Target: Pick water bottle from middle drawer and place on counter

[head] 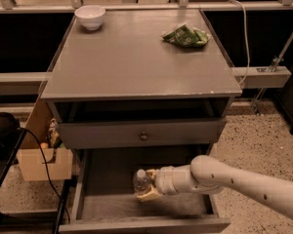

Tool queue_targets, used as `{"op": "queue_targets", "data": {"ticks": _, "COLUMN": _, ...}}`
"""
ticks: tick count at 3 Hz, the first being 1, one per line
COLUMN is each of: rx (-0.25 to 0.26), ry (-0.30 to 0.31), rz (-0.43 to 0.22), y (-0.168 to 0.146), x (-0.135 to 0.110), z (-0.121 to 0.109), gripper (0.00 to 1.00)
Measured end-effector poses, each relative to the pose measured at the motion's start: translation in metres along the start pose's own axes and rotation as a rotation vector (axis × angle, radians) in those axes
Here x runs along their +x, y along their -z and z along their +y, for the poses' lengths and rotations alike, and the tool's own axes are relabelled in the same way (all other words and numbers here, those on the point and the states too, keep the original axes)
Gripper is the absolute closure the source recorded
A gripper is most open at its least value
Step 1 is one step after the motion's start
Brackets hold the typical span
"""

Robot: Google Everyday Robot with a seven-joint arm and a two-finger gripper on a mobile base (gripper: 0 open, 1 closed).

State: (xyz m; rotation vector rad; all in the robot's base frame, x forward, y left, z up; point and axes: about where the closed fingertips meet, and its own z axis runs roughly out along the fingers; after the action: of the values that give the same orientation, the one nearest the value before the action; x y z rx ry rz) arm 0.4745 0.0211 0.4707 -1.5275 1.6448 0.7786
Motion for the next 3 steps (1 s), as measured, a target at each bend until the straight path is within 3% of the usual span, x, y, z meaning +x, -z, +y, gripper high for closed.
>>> {"op": "queue_targets", "data": {"ticks": 3, "rx": -0.002, "ry": 0.05, "rz": 0.057, "y": 0.095, "x": -0.125, "z": 0.013, "gripper": 1.0}}
